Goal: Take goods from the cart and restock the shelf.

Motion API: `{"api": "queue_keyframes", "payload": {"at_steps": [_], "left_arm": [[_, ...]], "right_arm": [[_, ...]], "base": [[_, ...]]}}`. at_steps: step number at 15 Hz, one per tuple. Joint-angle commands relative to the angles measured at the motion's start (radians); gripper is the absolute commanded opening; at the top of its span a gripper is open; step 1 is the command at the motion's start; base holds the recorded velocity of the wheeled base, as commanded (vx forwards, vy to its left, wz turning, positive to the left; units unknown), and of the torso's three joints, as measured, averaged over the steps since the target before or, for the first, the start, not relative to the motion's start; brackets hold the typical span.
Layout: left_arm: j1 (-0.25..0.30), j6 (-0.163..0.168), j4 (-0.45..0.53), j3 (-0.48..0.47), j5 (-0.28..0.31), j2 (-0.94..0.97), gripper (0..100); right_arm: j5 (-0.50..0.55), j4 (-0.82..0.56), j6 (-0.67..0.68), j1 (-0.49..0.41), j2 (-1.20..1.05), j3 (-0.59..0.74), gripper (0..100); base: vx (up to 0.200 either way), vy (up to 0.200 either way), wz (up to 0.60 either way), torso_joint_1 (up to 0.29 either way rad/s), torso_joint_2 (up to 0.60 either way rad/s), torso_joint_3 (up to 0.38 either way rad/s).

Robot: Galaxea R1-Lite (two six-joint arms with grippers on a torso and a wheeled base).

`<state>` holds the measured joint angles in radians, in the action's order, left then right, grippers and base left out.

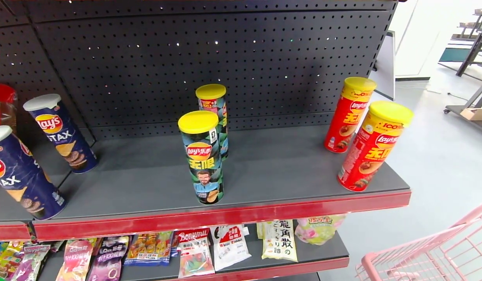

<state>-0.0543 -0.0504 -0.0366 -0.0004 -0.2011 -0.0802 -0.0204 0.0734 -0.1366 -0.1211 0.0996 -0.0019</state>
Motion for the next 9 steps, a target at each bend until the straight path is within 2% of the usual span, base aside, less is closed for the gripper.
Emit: {"api": "queue_keyframes", "payload": {"at_steps": [1,3,4,5,6,7,8,9], "left_arm": [[-0.001,0.0,0.0,0.0,0.089,0.0,100],[-0.001,-0.022,-0.002,0.0,0.127,0.0,100],[-0.001,-0.02,0.0,0.0,0.14,0.0,100],[0.001,-0.02,0.024,0.0,0.12,0.0,100],[0.025,-0.02,0.037,-0.003,0.114,-0.003,100],[0.086,-0.017,0.037,-0.003,0.115,-0.013,100],[0.086,-0.017,0.037,-0.003,0.115,-0.013,100],[0.125,-0.016,0.035,0.0,0.126,-0.015,100]], "right_arm": [[-0.128,-0.007,0.005,0.0,-0.001,0.002,100],[-0.136,-0.001,0.061,0.0,-0.001,0.0,100],[-0.142,-0.006,0.084,0.001,-0.001,0.002,100],[-0.161,-0.012,0.095,0.032,0.009,0.0,100],[-0.161,-0.012,0.095,0.083,0.0,0.0,100],[-0.154,-0.014,0.094,0.132,-0.034,-0.001,100],[-0.154,-0.014,0.094,0.132,-0.034,-0.001,100],[-0.107,-0.014,0.097,0.121,-0.098,-0.001,100]], "base": [[0.0,0.0,0.0,0.0,0.0,0.0],[0.0,0.0,0.0,0.0,0.0,0.0],[0.0,0.0,0.0,0.0,0.0,0.0],[0.0,0.0,0.0,0.0,0.0,0.0],[0.0,0.0,0.0,0.0,0.0,0.0],[0.0,0.0,0.0,0.0,0.0,0.0],[0.0,0.0,0.0,0.0,0.0,0.0],[0.0,0.0,0.0,0.0,0.0,0.0]]}}
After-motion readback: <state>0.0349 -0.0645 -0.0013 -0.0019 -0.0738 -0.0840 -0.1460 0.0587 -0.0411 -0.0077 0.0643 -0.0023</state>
